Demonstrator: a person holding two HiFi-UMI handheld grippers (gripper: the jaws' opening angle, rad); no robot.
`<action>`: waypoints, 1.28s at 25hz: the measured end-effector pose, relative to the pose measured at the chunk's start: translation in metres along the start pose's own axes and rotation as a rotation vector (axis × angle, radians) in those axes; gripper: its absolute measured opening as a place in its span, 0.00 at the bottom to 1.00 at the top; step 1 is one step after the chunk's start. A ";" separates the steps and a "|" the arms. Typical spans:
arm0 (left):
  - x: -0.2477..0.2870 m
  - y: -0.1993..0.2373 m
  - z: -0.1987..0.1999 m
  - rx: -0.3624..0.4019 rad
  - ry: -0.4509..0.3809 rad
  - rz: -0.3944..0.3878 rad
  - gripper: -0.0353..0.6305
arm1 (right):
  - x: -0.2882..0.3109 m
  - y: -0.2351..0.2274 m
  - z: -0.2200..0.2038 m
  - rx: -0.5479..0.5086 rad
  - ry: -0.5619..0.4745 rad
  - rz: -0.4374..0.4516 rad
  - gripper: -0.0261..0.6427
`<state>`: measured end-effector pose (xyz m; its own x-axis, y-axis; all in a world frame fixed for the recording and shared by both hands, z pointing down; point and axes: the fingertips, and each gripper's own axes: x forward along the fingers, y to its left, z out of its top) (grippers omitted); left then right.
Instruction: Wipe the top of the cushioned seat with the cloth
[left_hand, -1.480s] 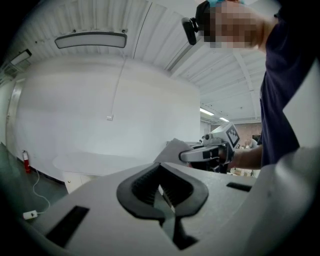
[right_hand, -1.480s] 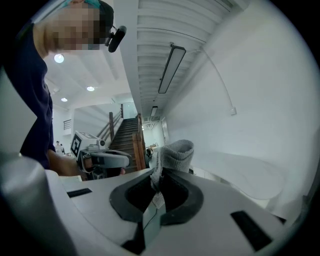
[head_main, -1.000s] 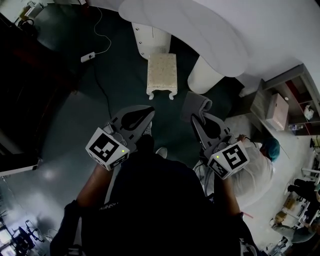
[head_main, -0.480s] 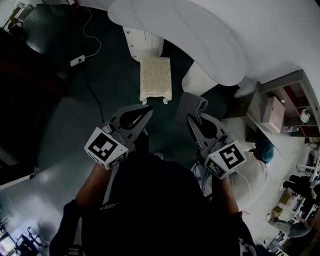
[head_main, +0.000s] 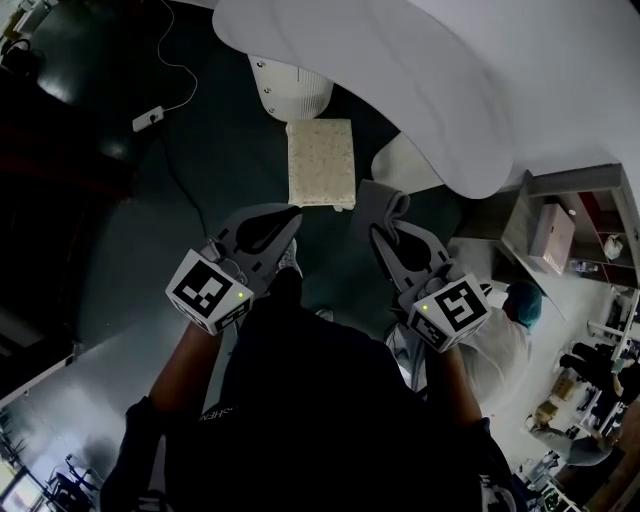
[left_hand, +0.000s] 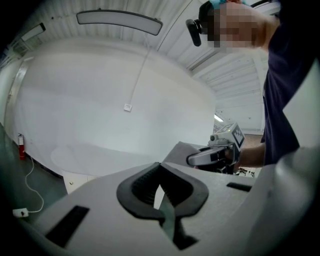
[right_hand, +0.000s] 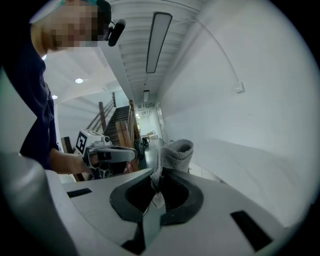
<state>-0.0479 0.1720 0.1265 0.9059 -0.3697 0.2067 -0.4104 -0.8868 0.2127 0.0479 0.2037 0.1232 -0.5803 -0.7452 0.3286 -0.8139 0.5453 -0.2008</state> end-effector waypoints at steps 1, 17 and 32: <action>0.001 0.012 0.002 -0.003 0.001 -0.001 0.06 | 0.011 -0.003 0.003 0.000 0.007 0.000 0.09; 0.035 0.170 0.004 -0.061 0.065 -0.032 0.06 | 0.166 -0.065 0.022 0.046 0.102 -0.021 0.09; 0.089 0.253 -0.077 -0.160 0.142 0.007 0.06 | 0.280 -0.153 -0.071 0.074 0.261 0.005 0.09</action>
<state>-0.0790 -0.0640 0.2719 0.8840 -0.3226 0.3384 -0.4380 -0.8247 0.3578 0.0124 -0.0609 0.3116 -0.5647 -0.6132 0.5523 -0.8166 0.5120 -0.2665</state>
